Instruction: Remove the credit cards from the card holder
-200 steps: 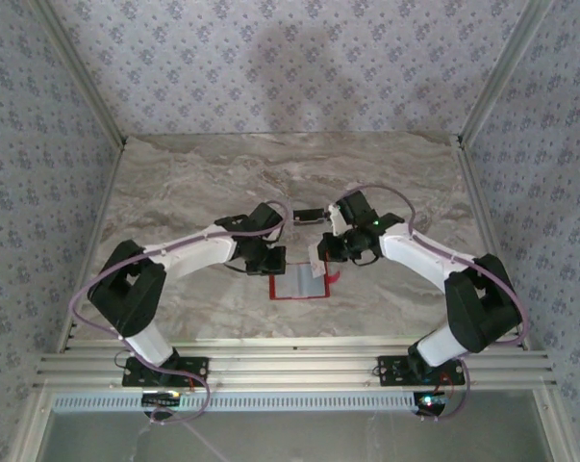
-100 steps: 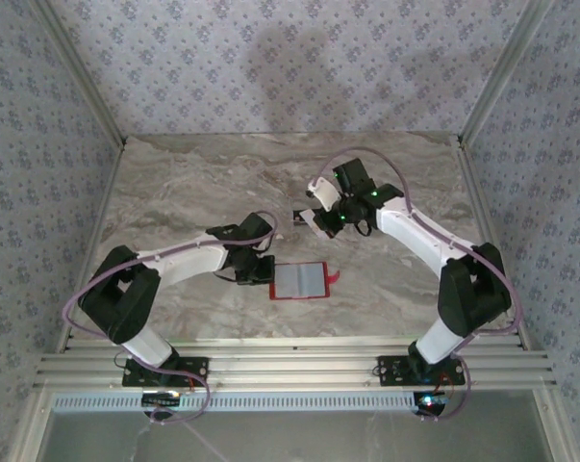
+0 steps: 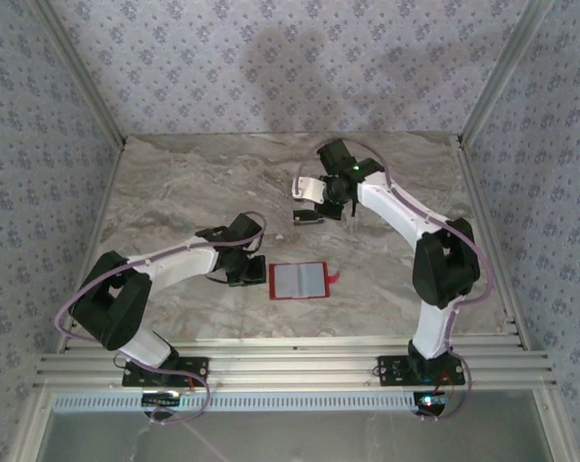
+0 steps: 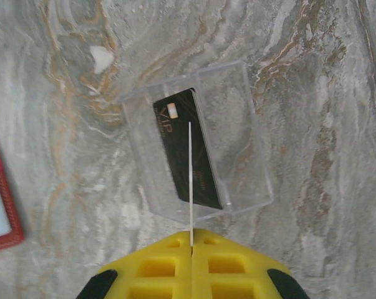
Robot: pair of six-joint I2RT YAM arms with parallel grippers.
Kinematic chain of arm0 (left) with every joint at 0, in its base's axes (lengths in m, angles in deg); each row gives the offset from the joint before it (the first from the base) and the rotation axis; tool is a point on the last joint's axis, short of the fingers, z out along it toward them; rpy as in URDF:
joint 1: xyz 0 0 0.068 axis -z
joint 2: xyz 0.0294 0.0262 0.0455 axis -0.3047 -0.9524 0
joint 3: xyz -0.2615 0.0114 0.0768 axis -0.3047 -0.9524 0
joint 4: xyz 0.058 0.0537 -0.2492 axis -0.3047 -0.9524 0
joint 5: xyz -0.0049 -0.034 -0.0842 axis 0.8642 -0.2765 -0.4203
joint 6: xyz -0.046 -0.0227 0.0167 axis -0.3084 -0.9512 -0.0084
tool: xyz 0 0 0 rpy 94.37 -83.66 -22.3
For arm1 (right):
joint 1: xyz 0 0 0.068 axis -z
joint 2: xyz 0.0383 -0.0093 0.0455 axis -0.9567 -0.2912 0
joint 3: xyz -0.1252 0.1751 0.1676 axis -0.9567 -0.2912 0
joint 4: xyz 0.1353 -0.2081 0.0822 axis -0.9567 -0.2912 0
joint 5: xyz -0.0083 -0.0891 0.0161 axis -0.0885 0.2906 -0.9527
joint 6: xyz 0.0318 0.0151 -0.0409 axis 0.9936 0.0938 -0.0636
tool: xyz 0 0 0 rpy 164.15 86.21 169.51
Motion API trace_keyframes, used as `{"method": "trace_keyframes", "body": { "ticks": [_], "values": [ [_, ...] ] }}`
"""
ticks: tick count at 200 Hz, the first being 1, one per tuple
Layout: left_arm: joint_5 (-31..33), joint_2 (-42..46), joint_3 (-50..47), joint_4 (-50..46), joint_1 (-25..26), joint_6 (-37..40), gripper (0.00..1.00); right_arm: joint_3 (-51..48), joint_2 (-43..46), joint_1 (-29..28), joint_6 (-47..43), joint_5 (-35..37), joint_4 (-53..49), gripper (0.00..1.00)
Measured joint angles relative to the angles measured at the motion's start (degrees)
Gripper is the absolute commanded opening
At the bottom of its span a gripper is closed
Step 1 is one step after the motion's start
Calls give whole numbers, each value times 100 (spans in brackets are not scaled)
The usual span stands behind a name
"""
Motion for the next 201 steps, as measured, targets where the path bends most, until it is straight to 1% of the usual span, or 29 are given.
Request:
{"method": "trace_keyframes", "body": {
  "ticks": [36,88,149,201],
  "values": [
    [2,68,-35,-22,-109,0,11,776,-529,0,-527,138,-433,0],
    [-2,83,-70,-42,-177,2,11,1729,-1143,-68,-708,144,-855,0],
    [0,199,-208,-39,-221,0,11,2280,-1674,-177,-820,144,-1150,0],
    [0,262,-297,-39,-275,0,11,2503,-1978,-177,-837,149,-1408,0]
  ]
}}
